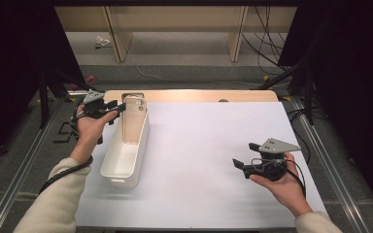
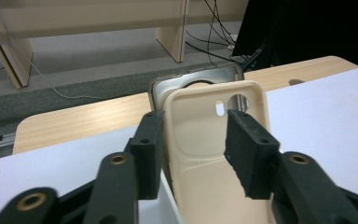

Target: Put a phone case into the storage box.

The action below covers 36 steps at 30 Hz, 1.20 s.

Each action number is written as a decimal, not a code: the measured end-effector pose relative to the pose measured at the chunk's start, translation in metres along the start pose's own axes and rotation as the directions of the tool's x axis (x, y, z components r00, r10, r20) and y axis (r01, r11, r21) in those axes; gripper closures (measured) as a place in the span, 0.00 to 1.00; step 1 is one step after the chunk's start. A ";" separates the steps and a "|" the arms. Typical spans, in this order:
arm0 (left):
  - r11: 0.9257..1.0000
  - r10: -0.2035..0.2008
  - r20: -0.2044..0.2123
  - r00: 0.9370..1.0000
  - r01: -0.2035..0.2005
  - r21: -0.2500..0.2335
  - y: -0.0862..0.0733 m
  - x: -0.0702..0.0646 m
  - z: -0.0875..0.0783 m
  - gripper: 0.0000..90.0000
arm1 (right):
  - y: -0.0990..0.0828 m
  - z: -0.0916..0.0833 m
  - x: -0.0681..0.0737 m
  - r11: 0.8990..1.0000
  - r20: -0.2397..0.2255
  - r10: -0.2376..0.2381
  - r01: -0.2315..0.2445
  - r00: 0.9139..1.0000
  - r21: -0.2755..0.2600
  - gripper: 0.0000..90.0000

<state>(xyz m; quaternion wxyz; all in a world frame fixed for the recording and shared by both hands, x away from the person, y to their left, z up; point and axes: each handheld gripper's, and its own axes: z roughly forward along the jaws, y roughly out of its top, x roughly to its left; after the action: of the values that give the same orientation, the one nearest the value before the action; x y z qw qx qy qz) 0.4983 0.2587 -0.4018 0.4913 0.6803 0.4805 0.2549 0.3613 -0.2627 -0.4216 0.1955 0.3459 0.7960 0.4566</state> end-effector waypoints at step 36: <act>0.997 0.071 0.112 0.991 -0.072 0.006 -0.003 -0.048 -0.050 0.07 | 0.000 0.000 0.000 1.000 -0.001 0.000 0.000 1.000 0.000 0.18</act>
<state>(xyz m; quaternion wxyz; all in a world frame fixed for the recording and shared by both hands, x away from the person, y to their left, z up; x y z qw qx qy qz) 0.4361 0.2364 -0.3795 0.5044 0.7128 0.4289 0.2313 0.3611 -0.2623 -0.4213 0.1953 0.3457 0.7960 0.4569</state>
